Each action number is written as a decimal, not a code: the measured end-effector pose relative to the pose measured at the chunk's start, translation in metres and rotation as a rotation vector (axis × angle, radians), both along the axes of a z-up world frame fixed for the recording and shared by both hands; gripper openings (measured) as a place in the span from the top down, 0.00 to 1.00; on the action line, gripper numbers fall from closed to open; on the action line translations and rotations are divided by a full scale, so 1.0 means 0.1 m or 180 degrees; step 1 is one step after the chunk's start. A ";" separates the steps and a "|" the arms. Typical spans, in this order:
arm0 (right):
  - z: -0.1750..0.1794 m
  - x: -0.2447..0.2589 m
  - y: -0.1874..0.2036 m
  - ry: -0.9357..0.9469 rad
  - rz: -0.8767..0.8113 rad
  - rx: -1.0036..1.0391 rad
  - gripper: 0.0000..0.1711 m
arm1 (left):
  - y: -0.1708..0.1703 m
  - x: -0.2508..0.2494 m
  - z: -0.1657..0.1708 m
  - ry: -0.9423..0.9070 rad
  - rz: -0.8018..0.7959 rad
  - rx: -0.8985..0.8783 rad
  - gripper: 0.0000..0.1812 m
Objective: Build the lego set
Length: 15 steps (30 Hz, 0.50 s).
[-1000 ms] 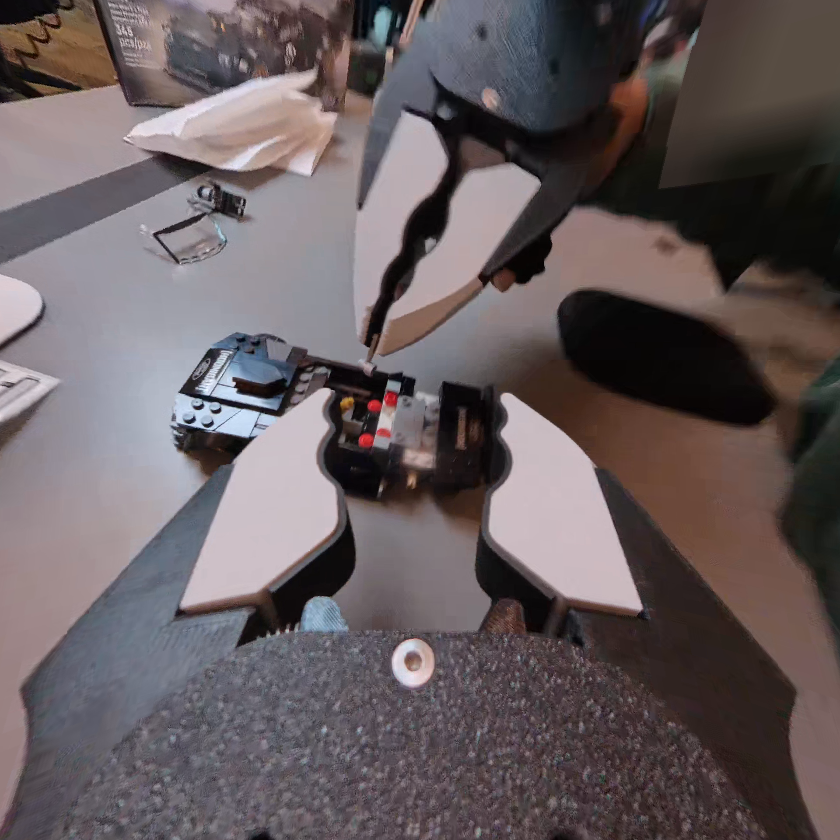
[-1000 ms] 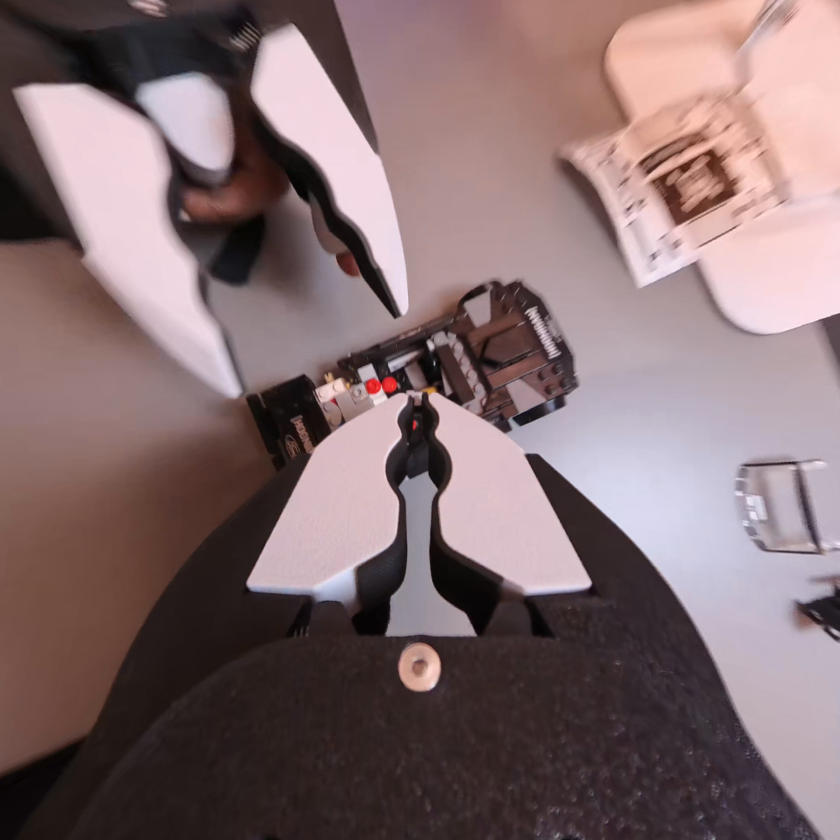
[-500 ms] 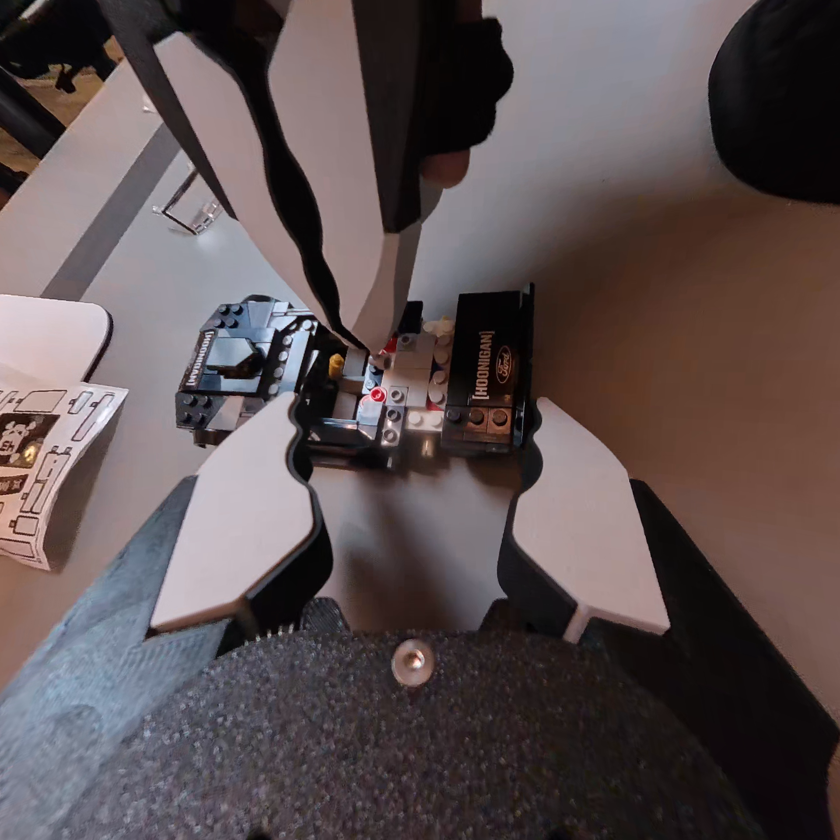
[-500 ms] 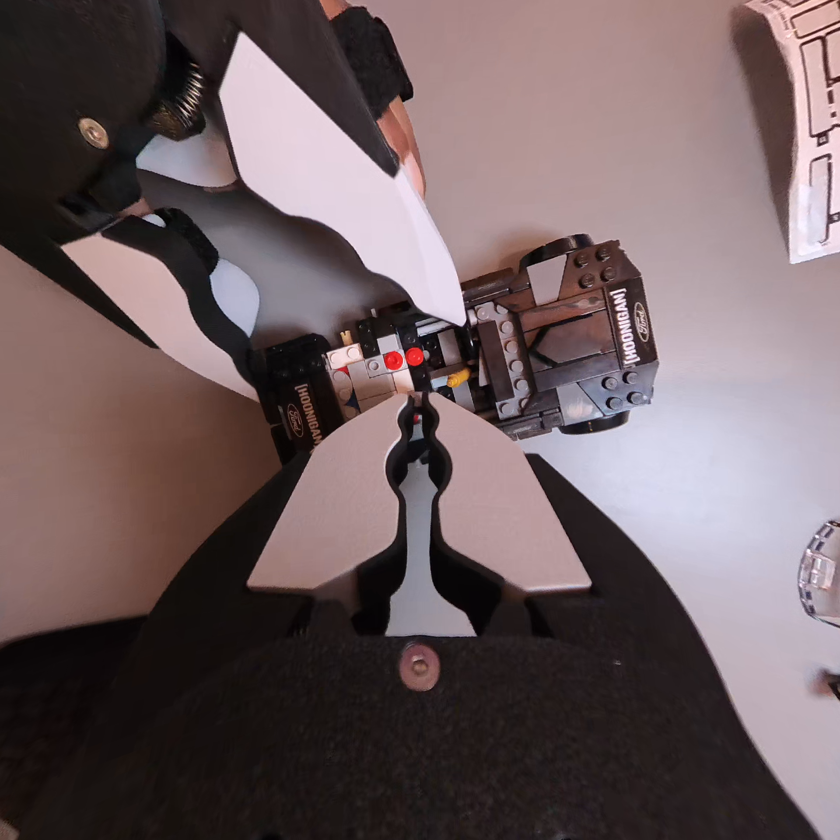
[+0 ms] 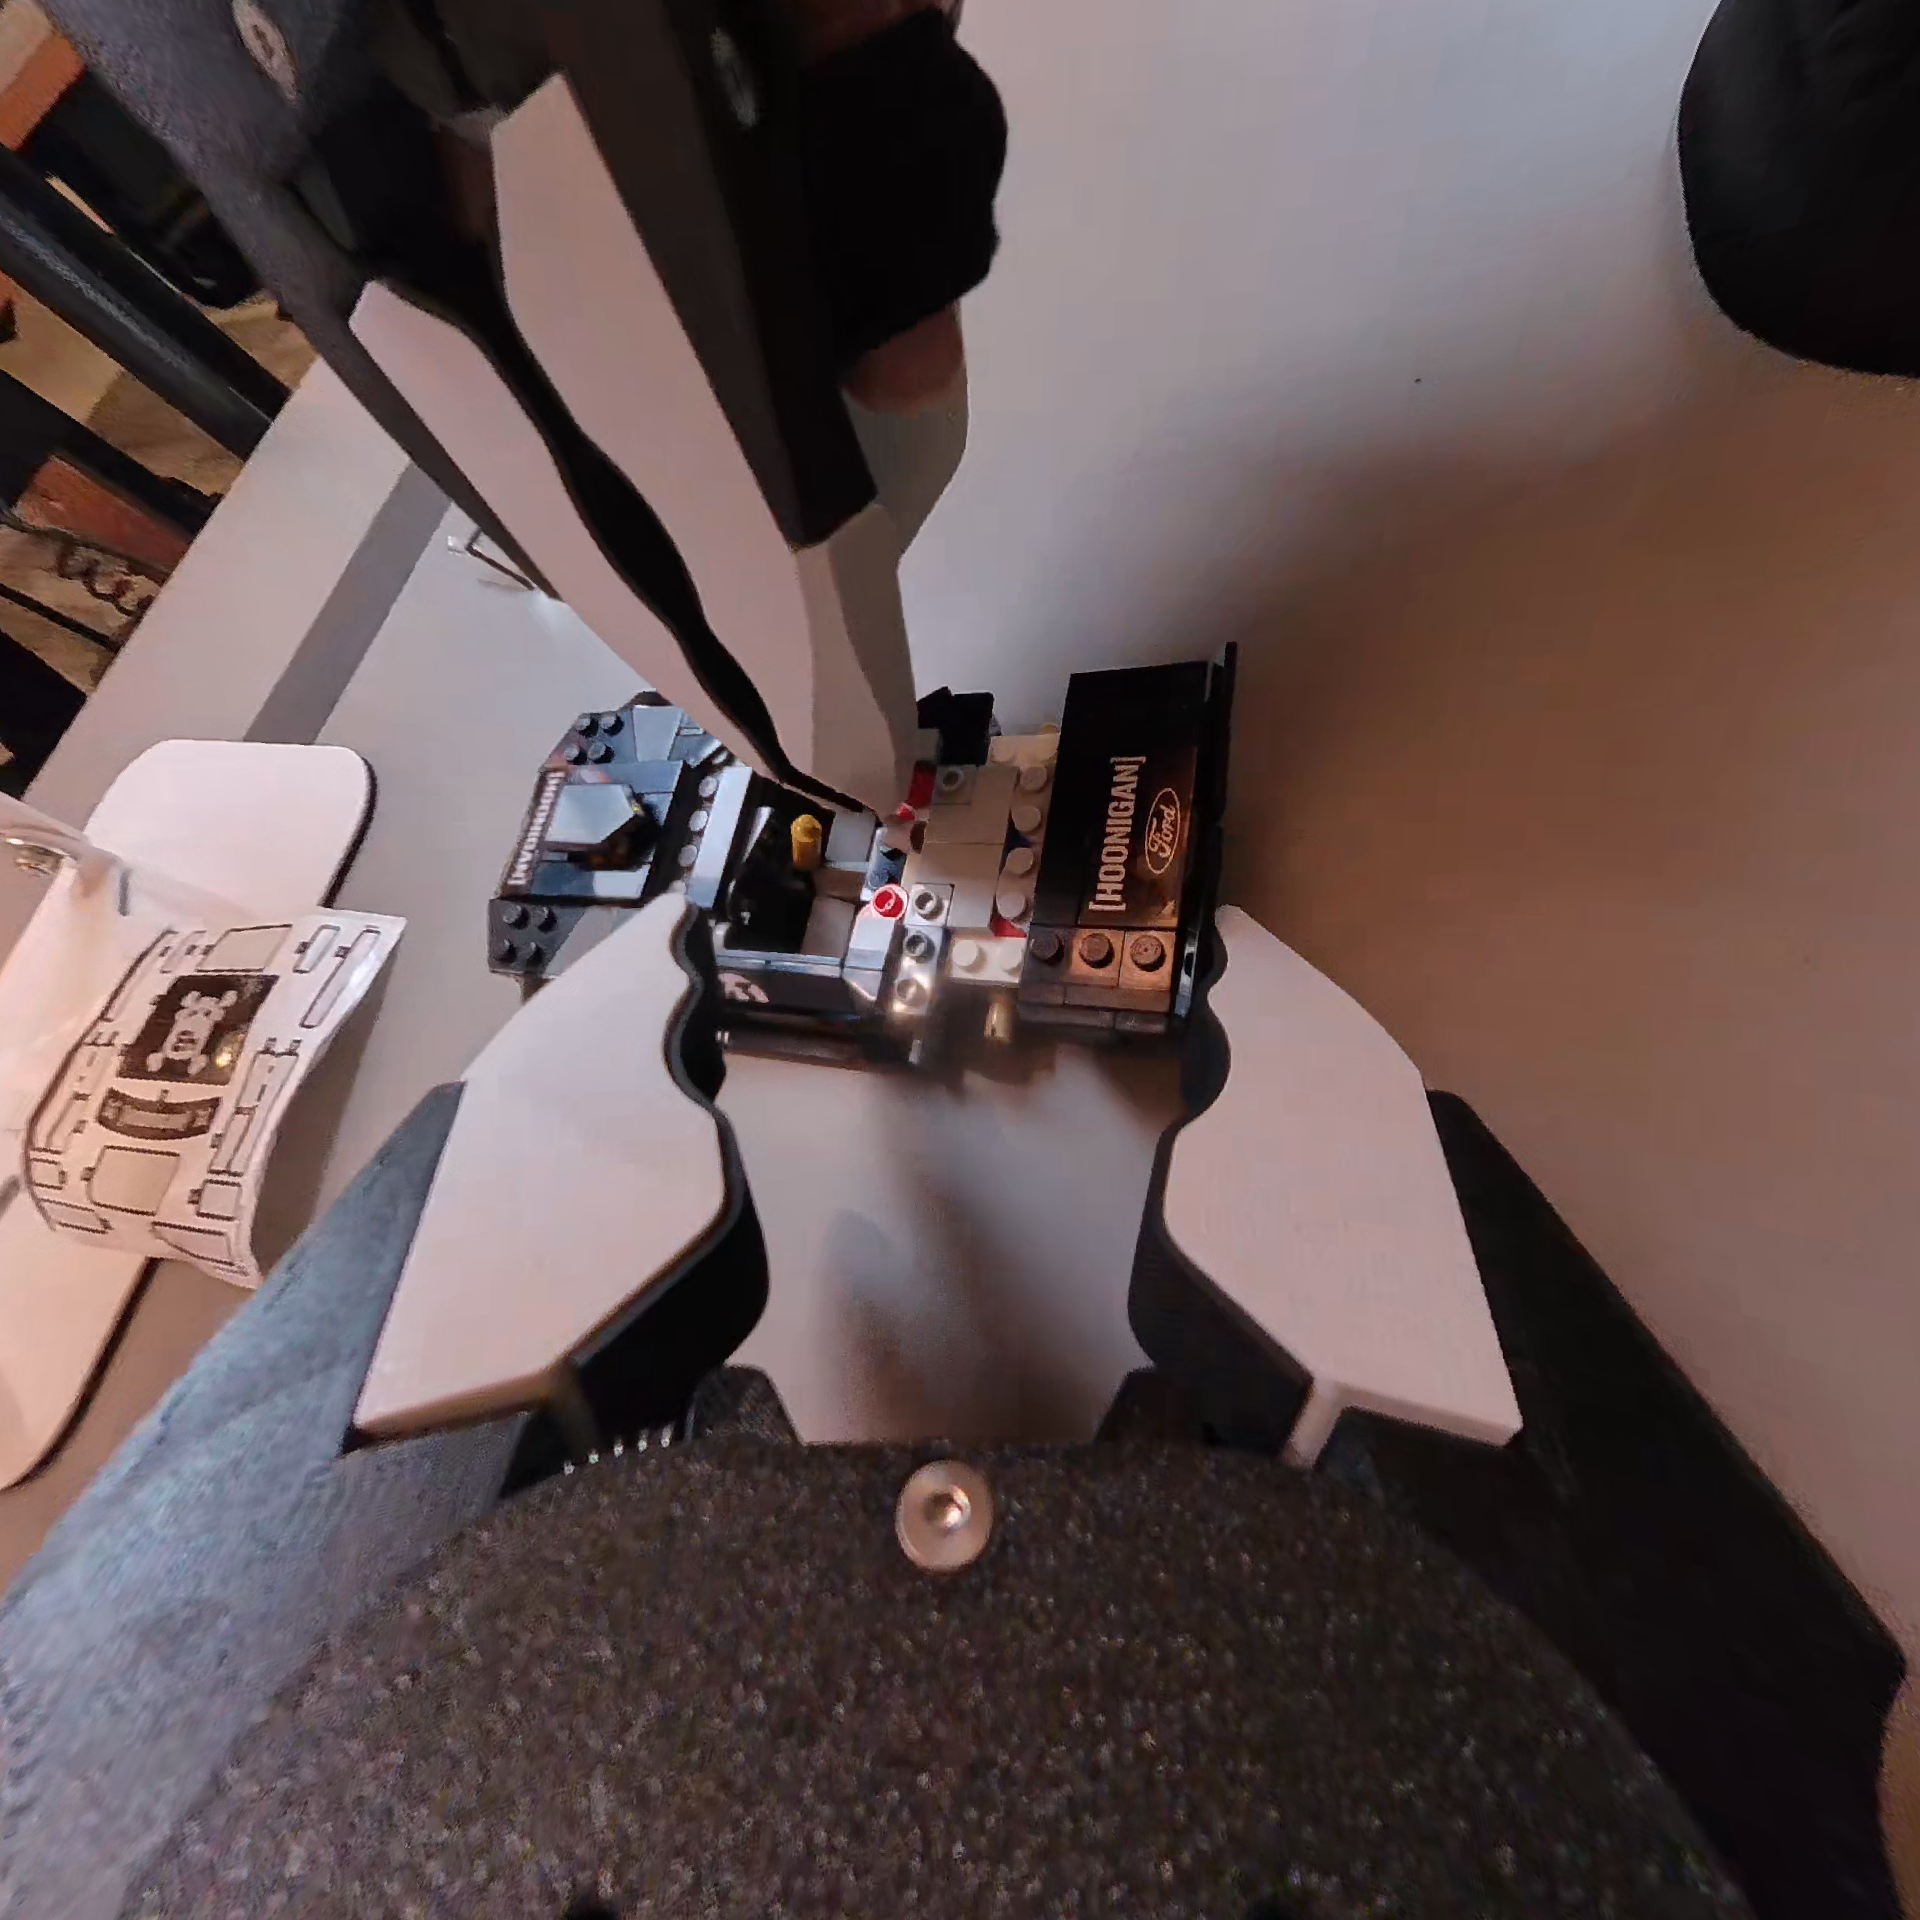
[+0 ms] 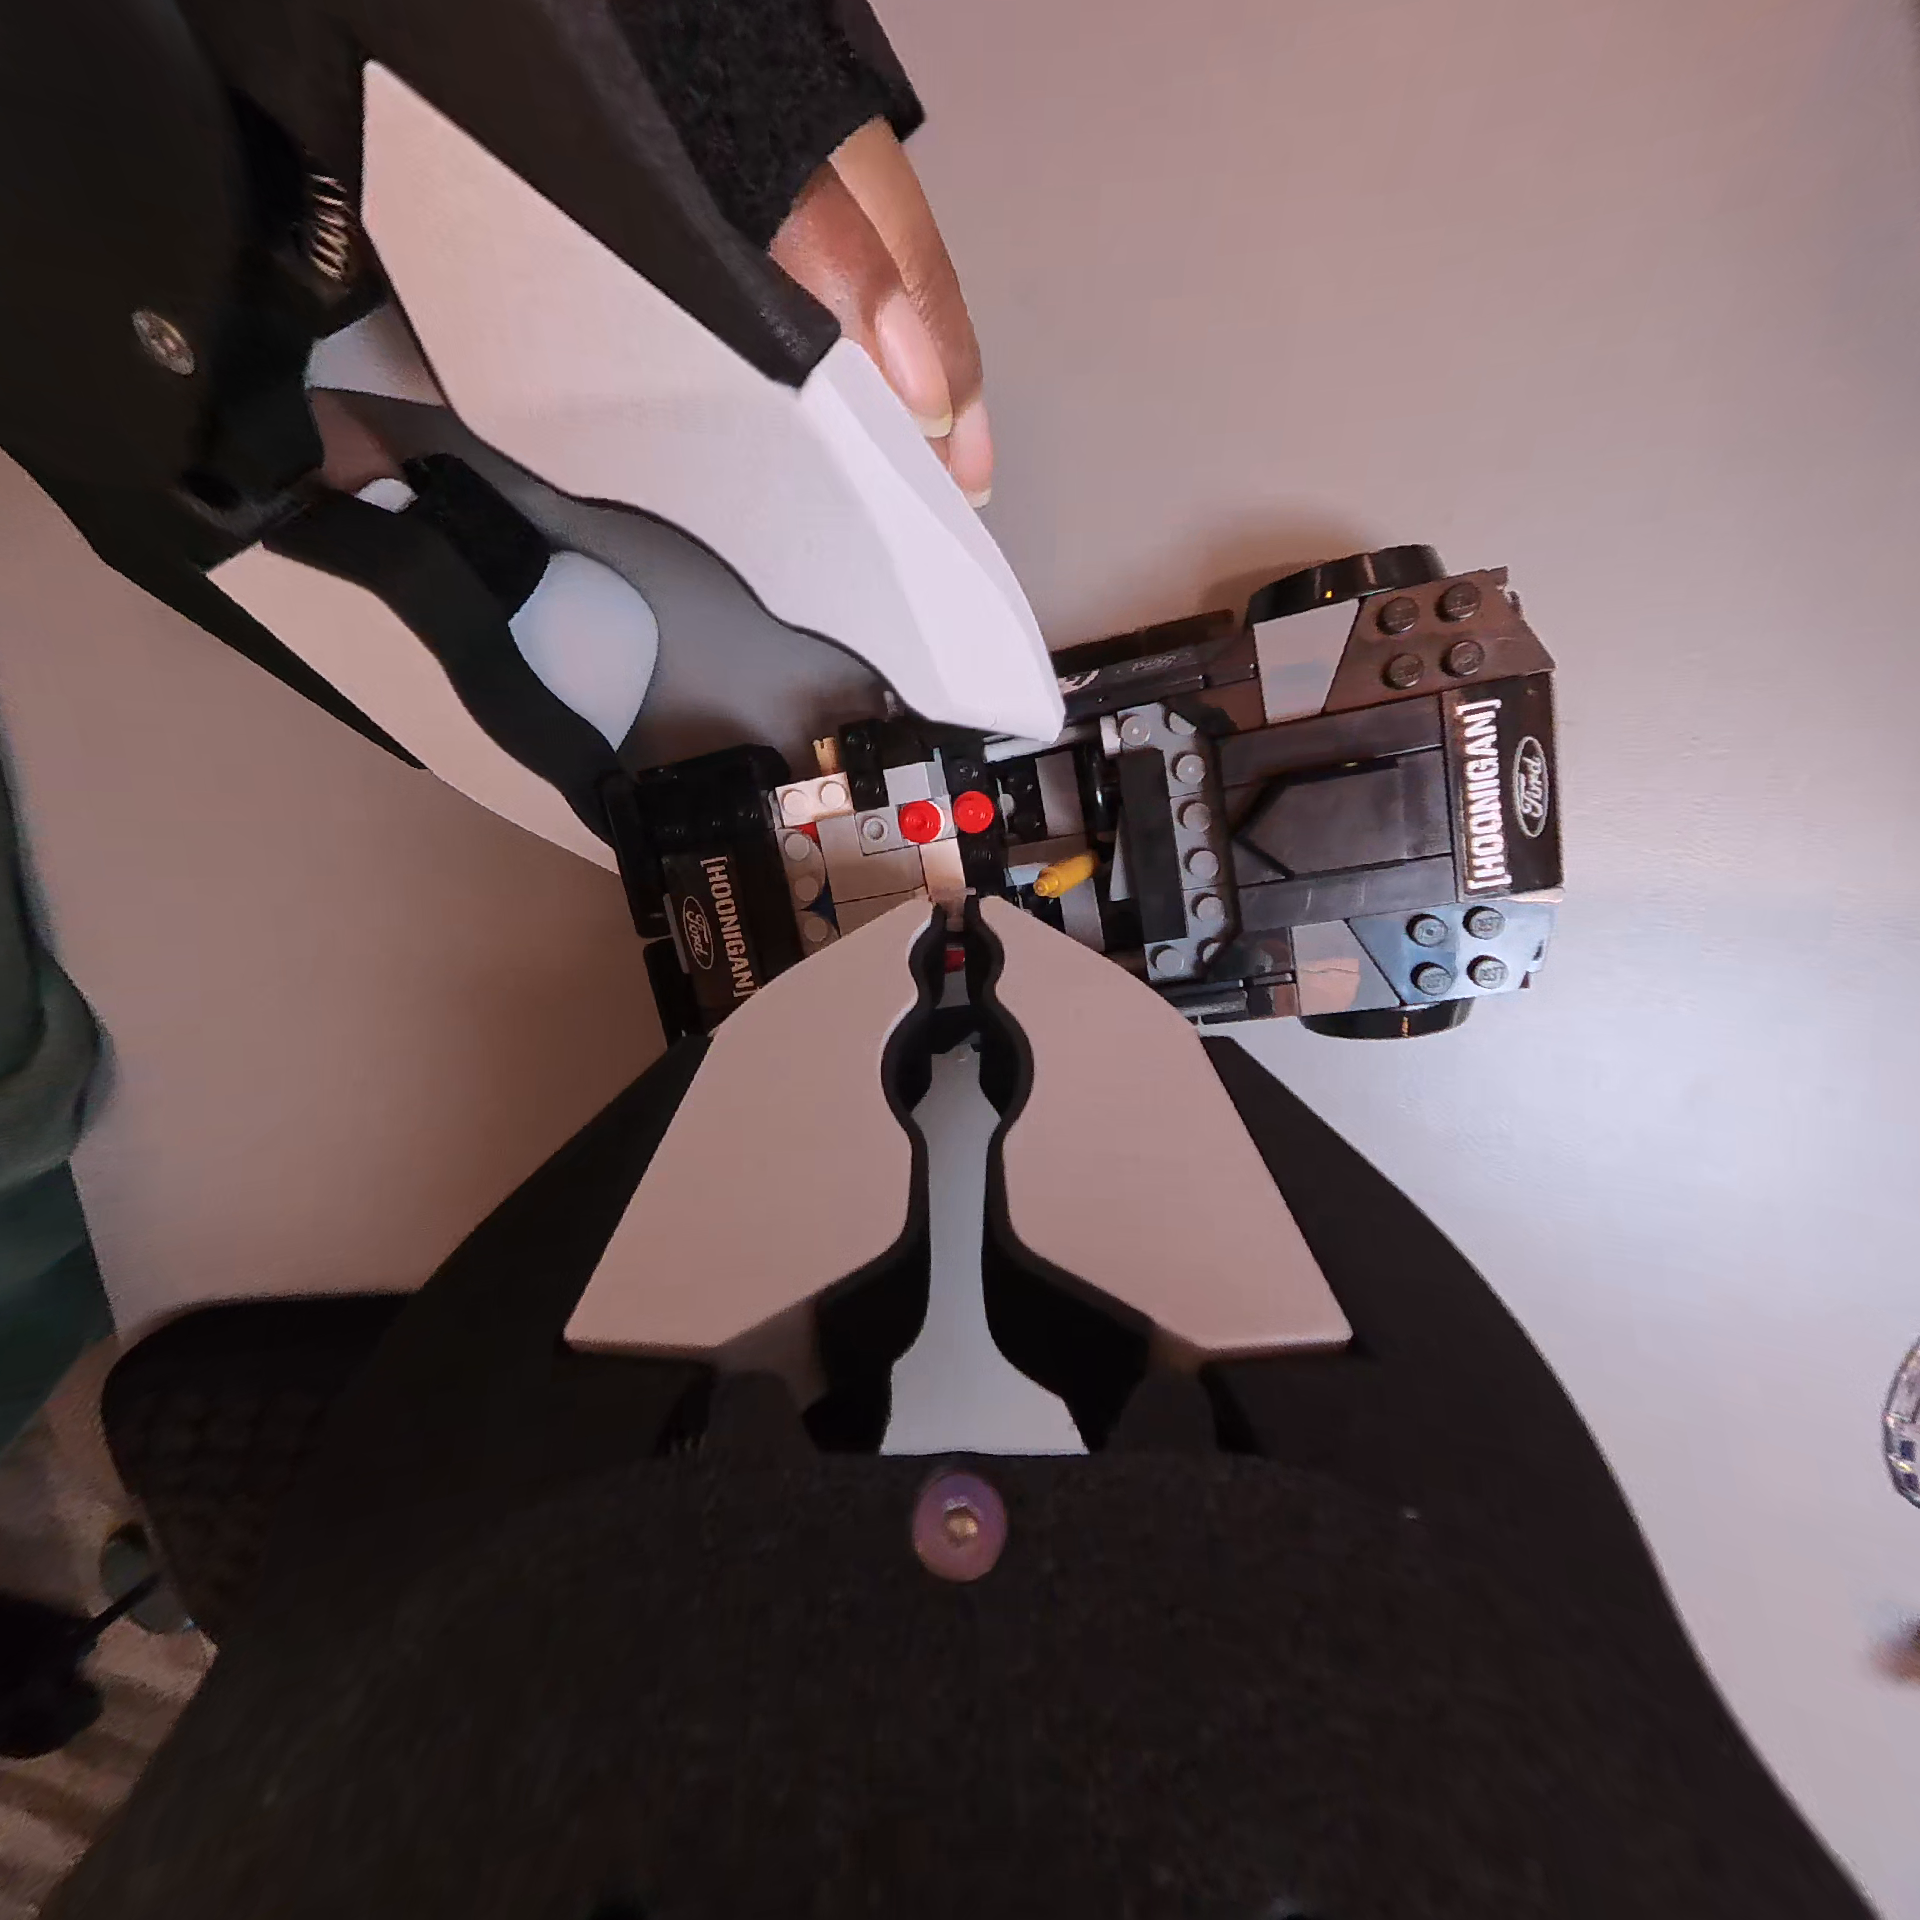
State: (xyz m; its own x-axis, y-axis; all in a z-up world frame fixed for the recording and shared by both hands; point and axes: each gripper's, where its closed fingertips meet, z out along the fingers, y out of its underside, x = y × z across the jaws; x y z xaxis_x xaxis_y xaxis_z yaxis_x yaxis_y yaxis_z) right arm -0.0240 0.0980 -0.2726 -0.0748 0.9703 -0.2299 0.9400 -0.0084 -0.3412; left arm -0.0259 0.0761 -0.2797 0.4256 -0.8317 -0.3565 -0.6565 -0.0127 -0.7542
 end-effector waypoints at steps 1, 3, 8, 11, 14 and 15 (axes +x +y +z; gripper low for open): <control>0.00 0.00 0.00 -0.0012 0.0015 0.0002 0.98 | 0.00 0.00 0.01 0.0028 0.0011 0.0052 0.52; 0.00 0.01 0.00 -0.0042 0.0046 0.0023 0.98 | 0.00 0.01 0.02 0.0069 0.0035 0.0136 0.52; 0.00 0.02 0.01 -0.0123 0.0169 0.0136 0.98 | 0.01 0.05 0.02 0.0123 0.0066 0.0204 0.52; 0.00 0.03 0.02 -0.0170 0.0231 0.0206 0.98 | 0.02 0.03 0.01 0.0123 0.0088 0.0192 0.52; 0.00 0.04 0.03 -0.0227 0.0290 0.0258 0.98 | 0.04 0.00 0.01 0.0140 0.0106 0.0203 0.53; 0.00 0.04 0.03 -0.0263 0.0298 0.0266 0.98 | 0.05 0.00 0.01 0.0144 0.0108 0.0203 0.53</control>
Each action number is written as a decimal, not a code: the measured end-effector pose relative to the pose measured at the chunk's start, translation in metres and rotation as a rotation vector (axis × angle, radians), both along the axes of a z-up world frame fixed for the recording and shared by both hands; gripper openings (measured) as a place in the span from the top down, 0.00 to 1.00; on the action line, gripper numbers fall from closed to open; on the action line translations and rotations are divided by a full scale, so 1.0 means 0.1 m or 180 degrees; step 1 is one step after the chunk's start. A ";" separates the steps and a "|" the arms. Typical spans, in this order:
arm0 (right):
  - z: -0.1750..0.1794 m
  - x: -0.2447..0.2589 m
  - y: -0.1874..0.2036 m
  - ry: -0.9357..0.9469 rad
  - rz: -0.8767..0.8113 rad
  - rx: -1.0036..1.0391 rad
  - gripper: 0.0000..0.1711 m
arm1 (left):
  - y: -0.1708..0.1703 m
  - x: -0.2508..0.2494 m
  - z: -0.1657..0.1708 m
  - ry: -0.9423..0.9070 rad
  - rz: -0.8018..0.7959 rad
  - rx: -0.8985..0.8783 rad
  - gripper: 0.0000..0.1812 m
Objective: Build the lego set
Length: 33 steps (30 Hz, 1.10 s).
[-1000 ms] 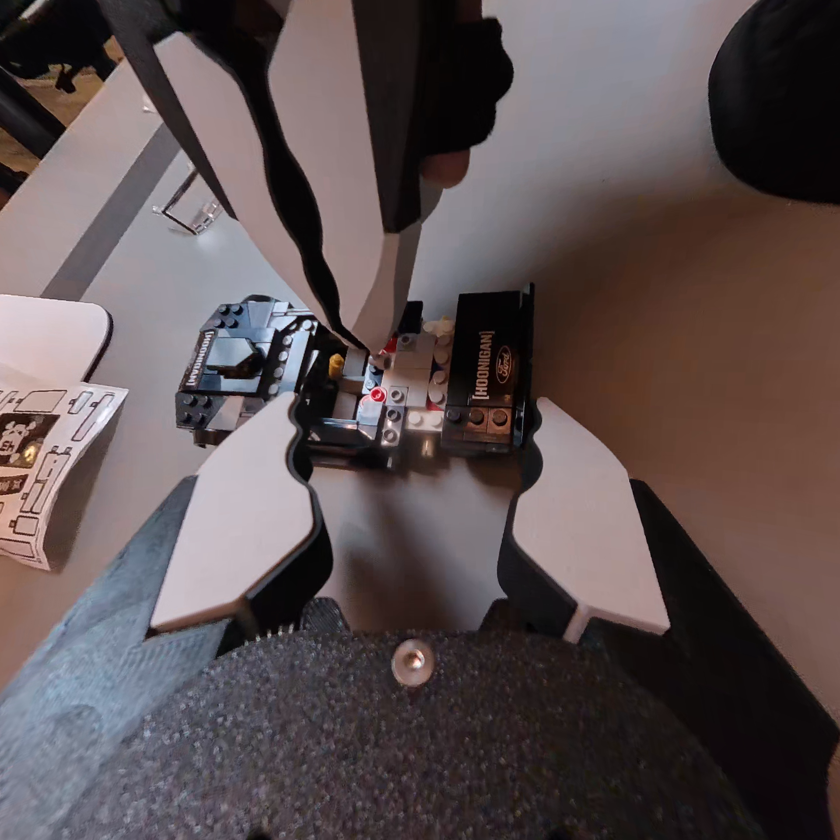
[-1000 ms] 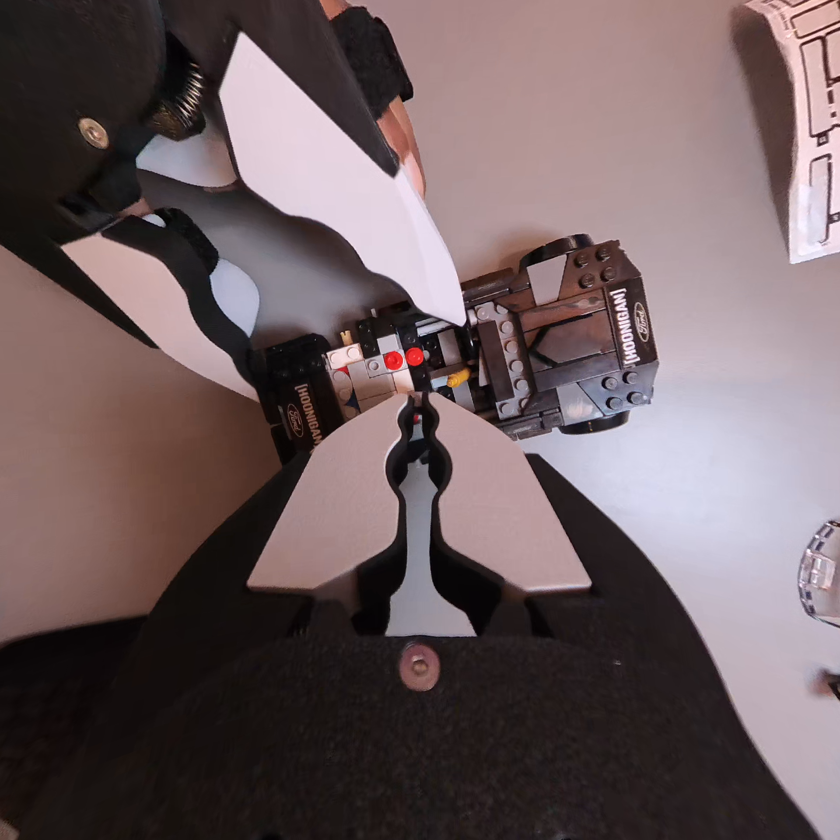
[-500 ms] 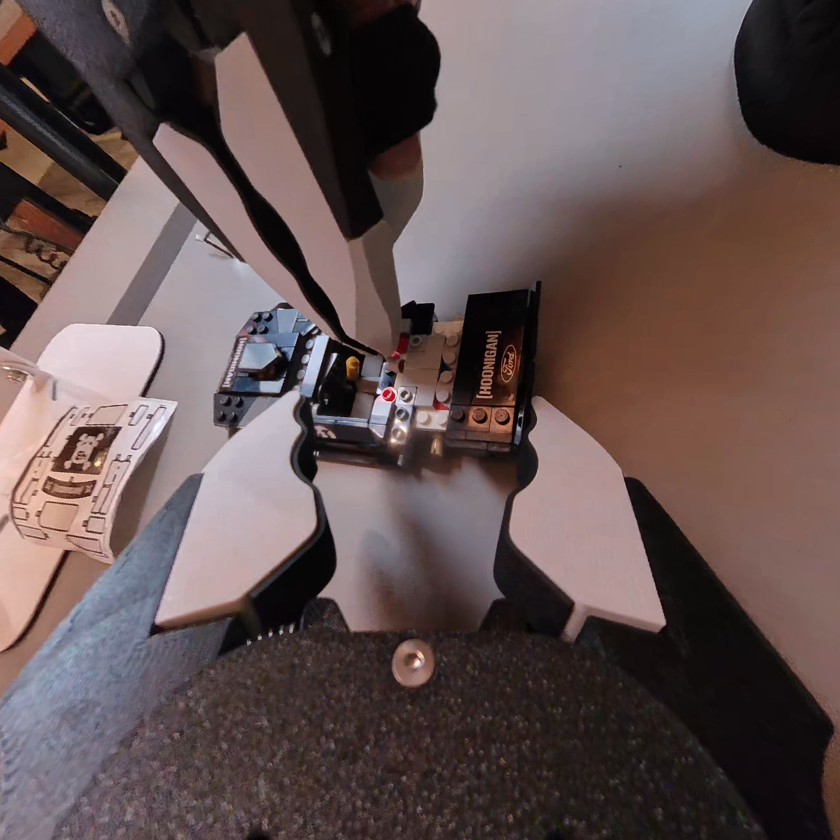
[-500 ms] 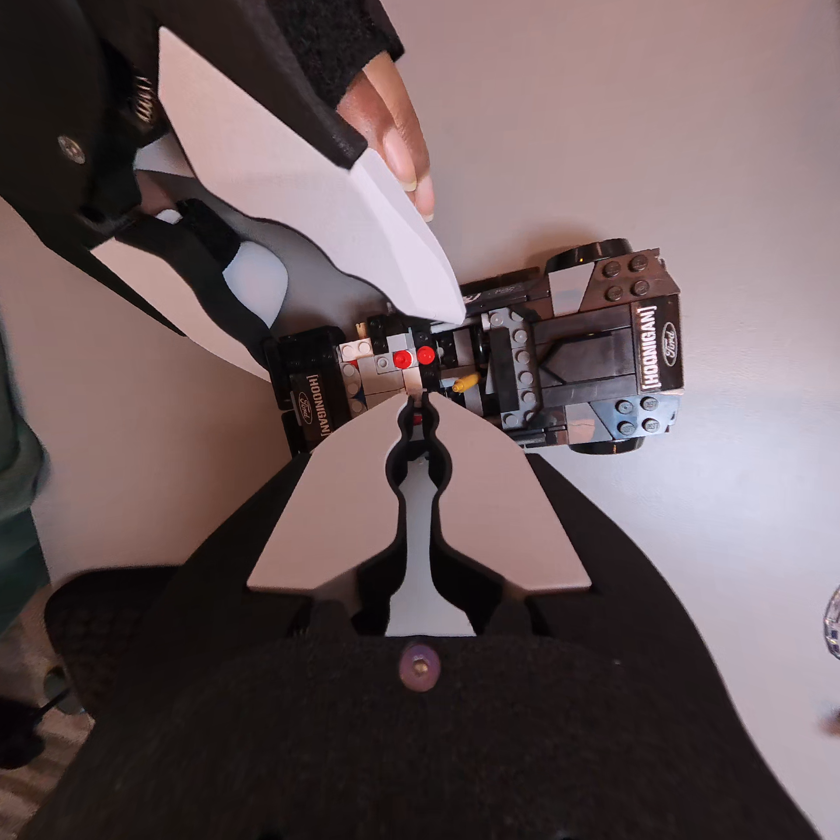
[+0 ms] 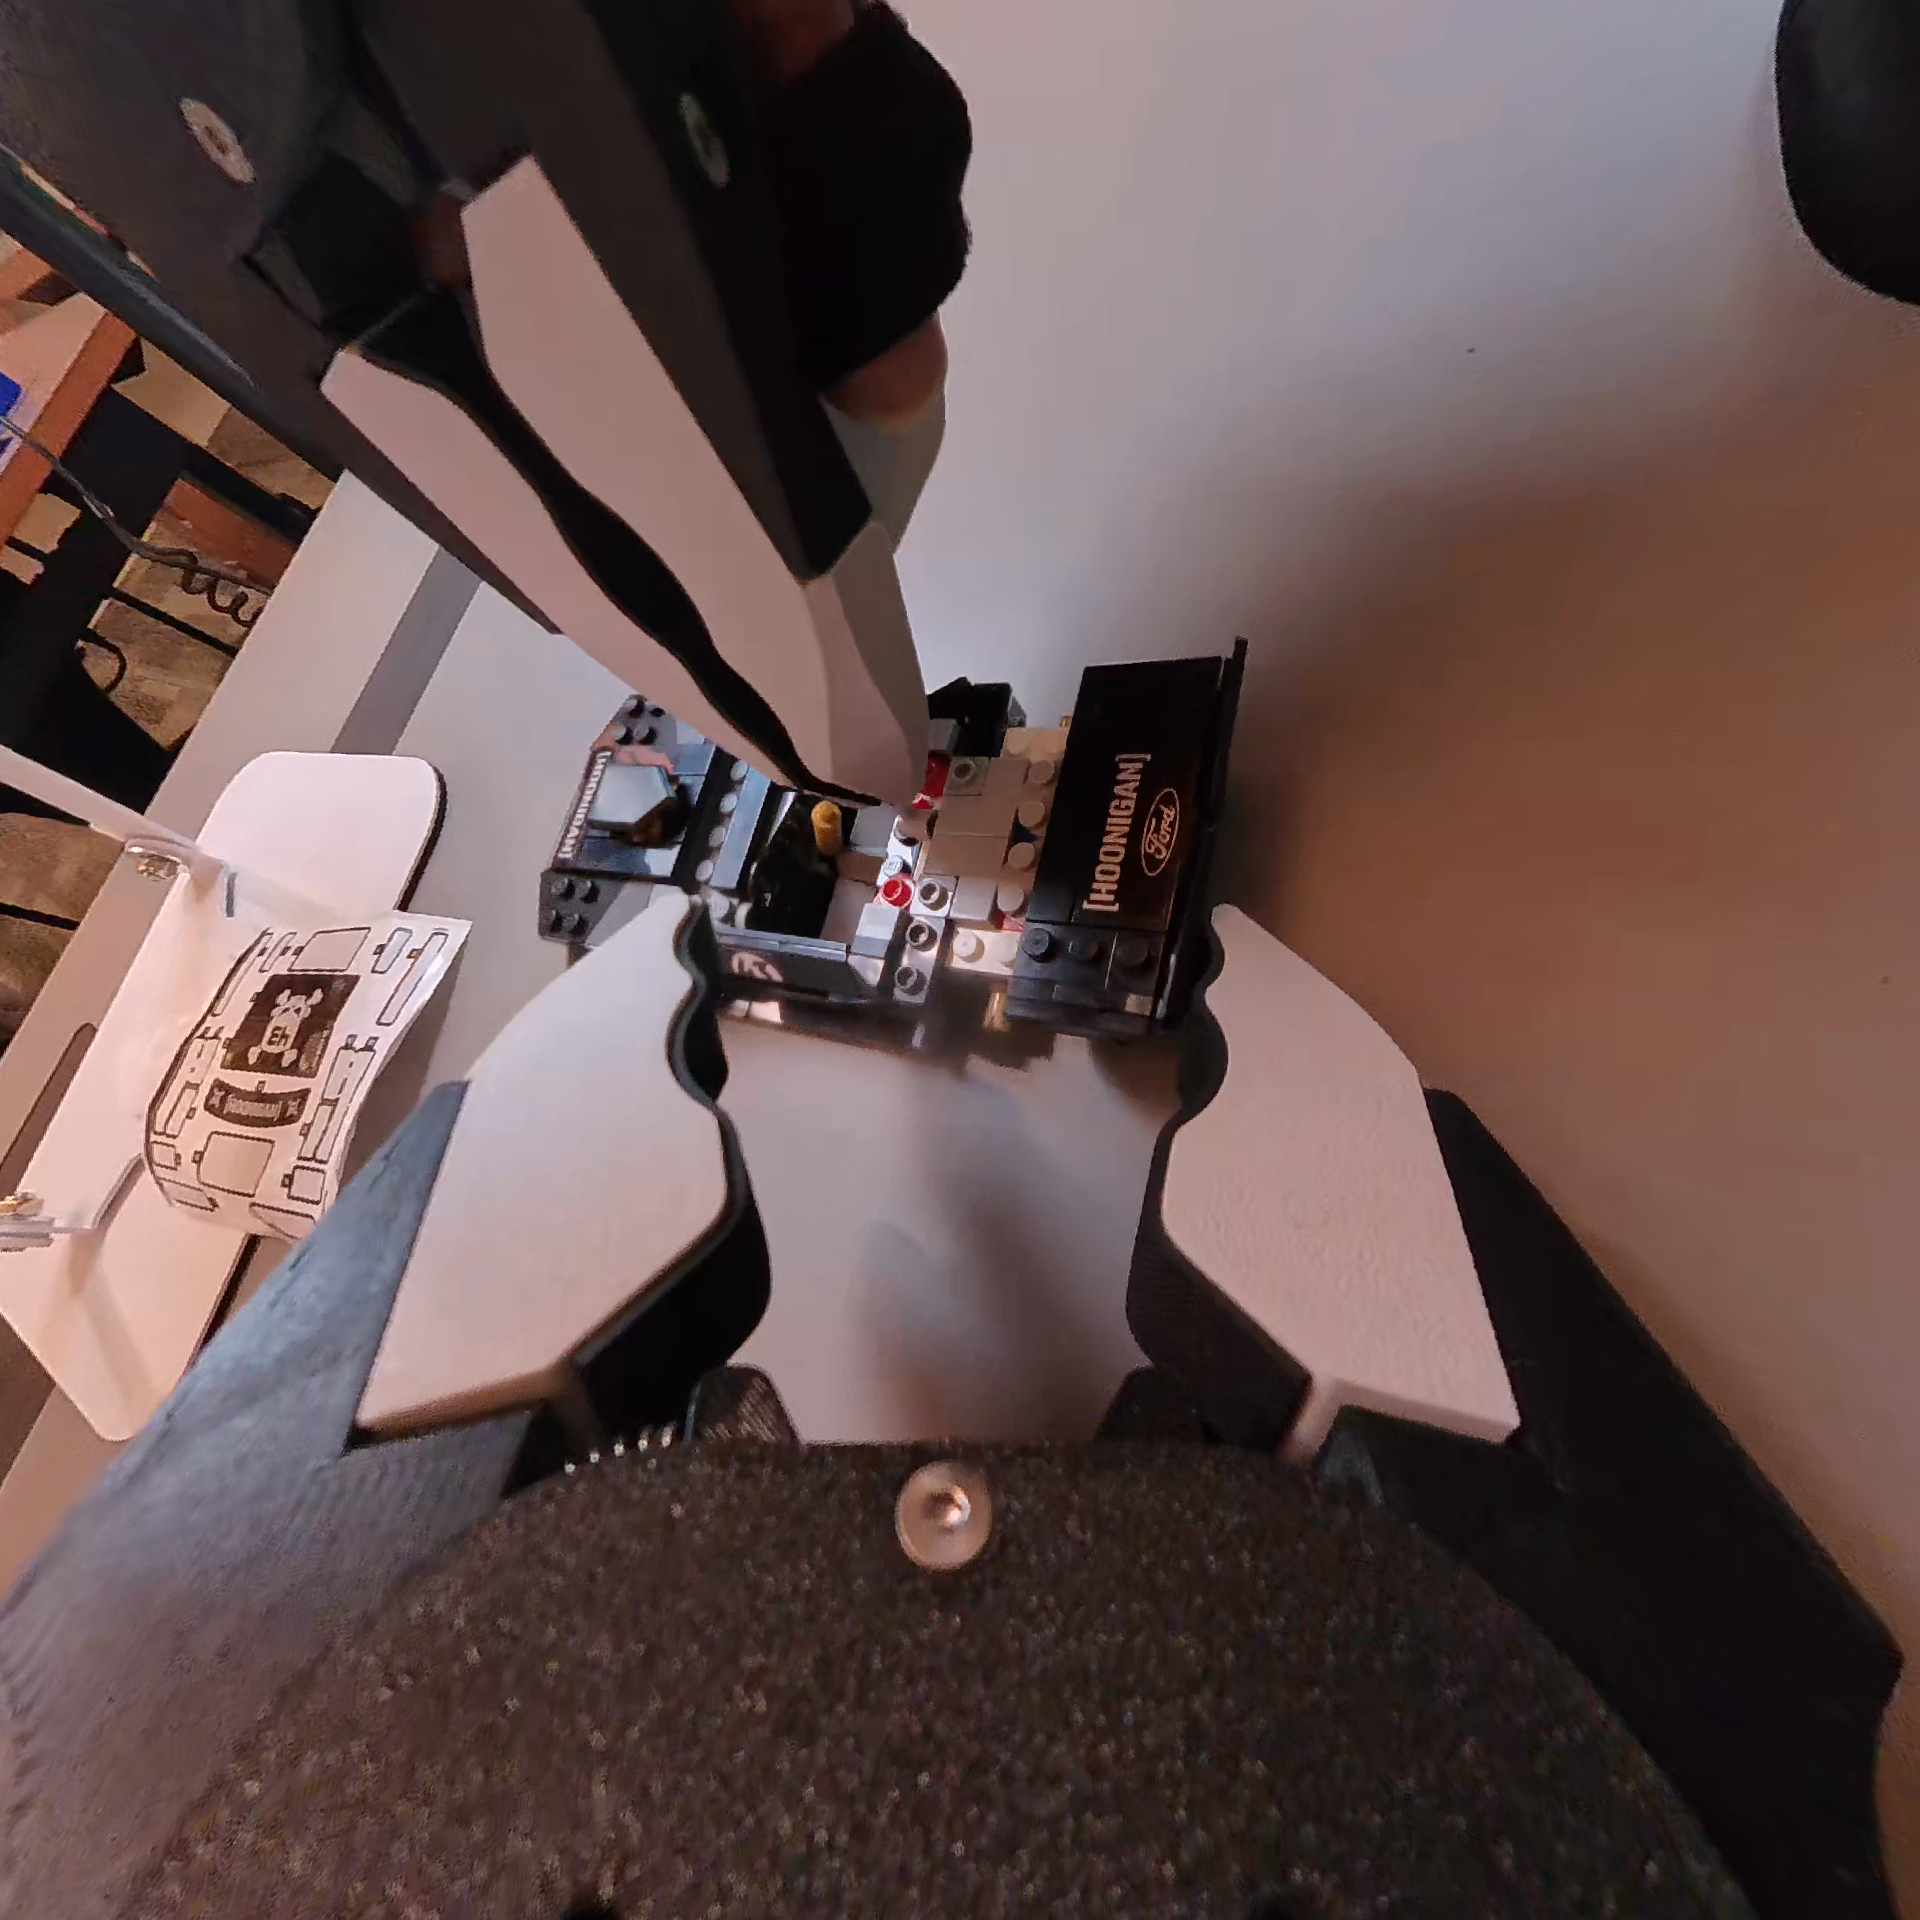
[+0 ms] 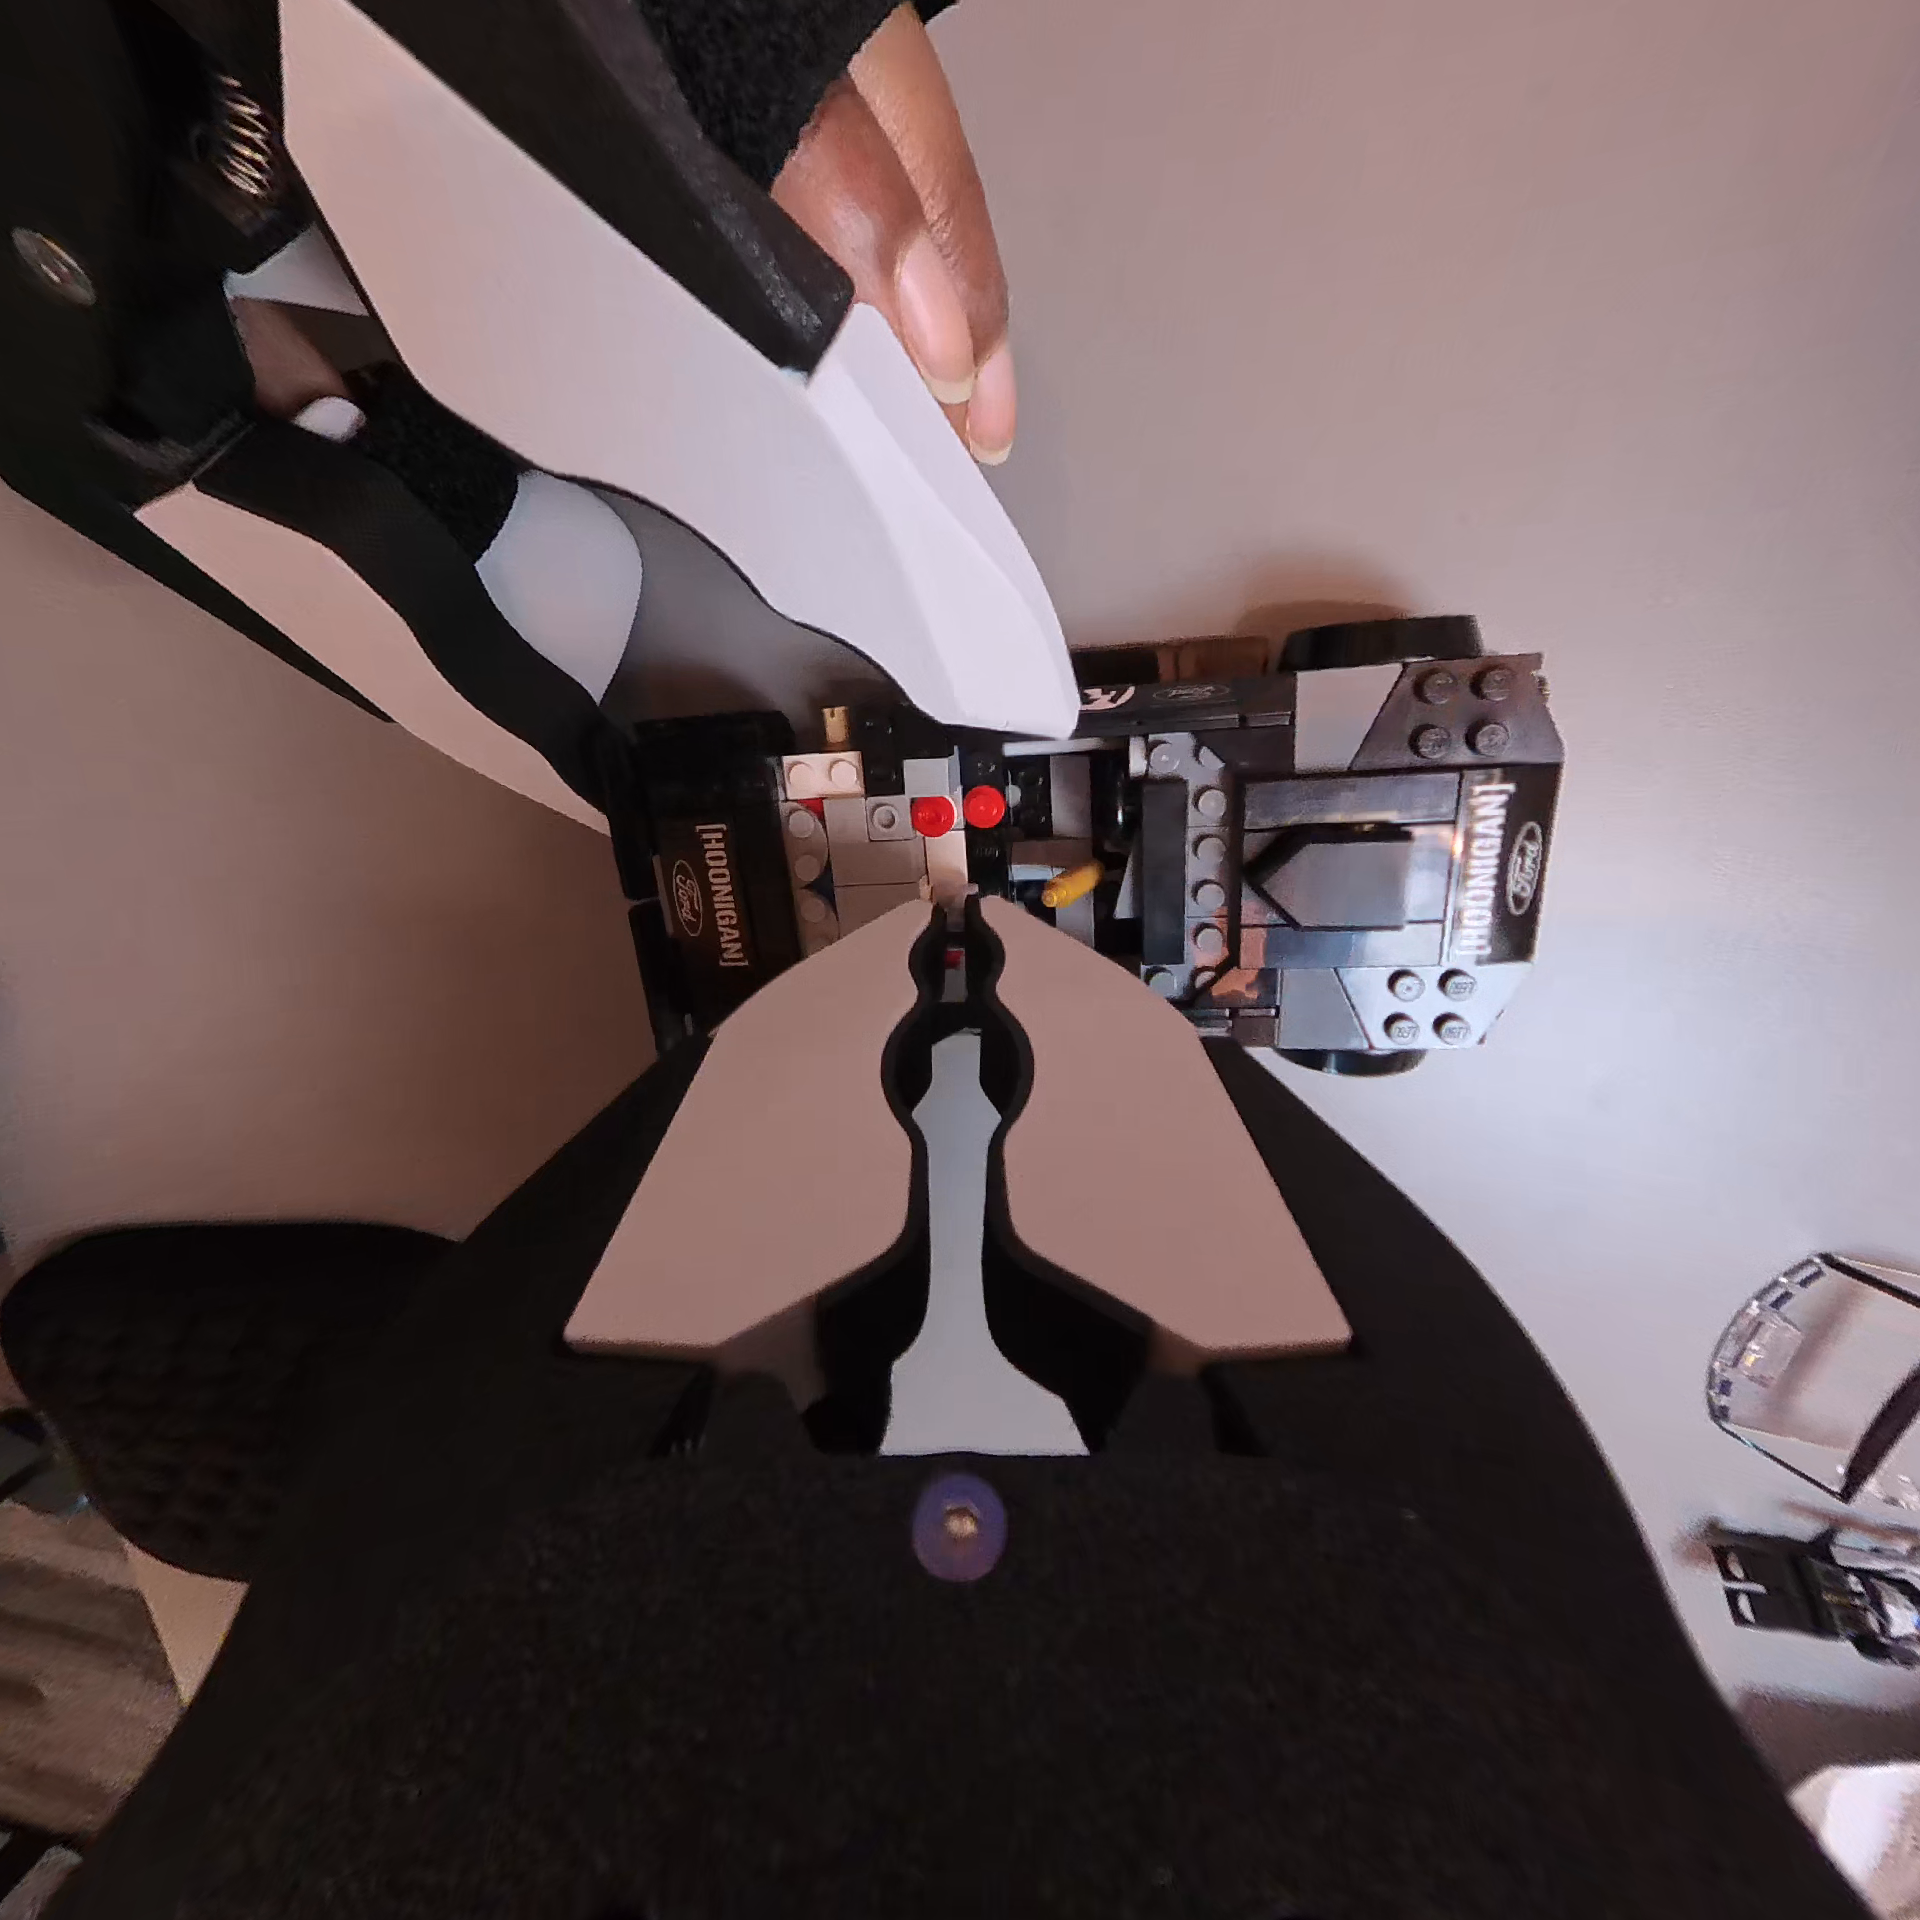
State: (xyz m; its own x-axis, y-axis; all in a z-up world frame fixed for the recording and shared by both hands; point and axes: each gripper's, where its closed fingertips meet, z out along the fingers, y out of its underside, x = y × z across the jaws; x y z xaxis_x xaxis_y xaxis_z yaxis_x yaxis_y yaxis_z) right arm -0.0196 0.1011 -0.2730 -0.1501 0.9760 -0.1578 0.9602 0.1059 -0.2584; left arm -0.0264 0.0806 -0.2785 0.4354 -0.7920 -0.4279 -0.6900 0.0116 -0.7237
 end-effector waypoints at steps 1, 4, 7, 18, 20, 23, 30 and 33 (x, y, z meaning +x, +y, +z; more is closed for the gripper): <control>0.00 0.01 0.00 -0.0040 0.0002 0.0008 0.98 | 0.00 0.00 0.00 0.0001 0.0002 -0.0001 0.53; 0.00 0.02 0.00 -0.0132 -0.0047 0.0020 0.98 | 0.00 -0.01 0.00 0.0013 0.0004 0.0014 0.53; 0.00 0.02 0.00 -0.0167 -0.0114 -0.0012 0.98 | 0.01 -0.01 0.00 0.0021 0.0014 0.0021 0.53; 0.00 0.02 -0.03 -0.0117 -0.0279 -0.0226 0.98 | 0.03 -0.02 0.01 0.0026 -0.0001 0.0061 0.52; 0.00 0.02 -0.05 -0.0096 -0.0263 -0.0281 0.97 | 0.03 -0.02 0.01 0.0027 -0.0009 0.0063 0.52; 0.00 0.03 -0.06 -0.0079 -0.0217 -0.0333 0.97 | 0.03 -0.03 0.01 0.0024 -0.0014 0.0060 0.51; 0.00 0.04 -0.08 -0.0070 -0.0136 -0.0533 0.97 | 0.03 -0.02 0.02 0.0028 -0.0037 0.0070 0.51; 0.00 0.04 -0.09 -0.0074 -0.0176 -0.0699 0.97 | 0.02 -0.02 0.02 0.0027 -0.0056 0.0073 0.50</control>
State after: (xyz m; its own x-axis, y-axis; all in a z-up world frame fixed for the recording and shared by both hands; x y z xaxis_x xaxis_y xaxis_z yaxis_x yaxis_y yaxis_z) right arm -0.0152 0.0916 -0.2726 -0.0910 0.9245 -0.3701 0.9690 -0.0035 -0.2470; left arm -0.0281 0.0829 -0.2763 0.4178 -0.7895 -0.4496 -0.6957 0.0402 -0.7172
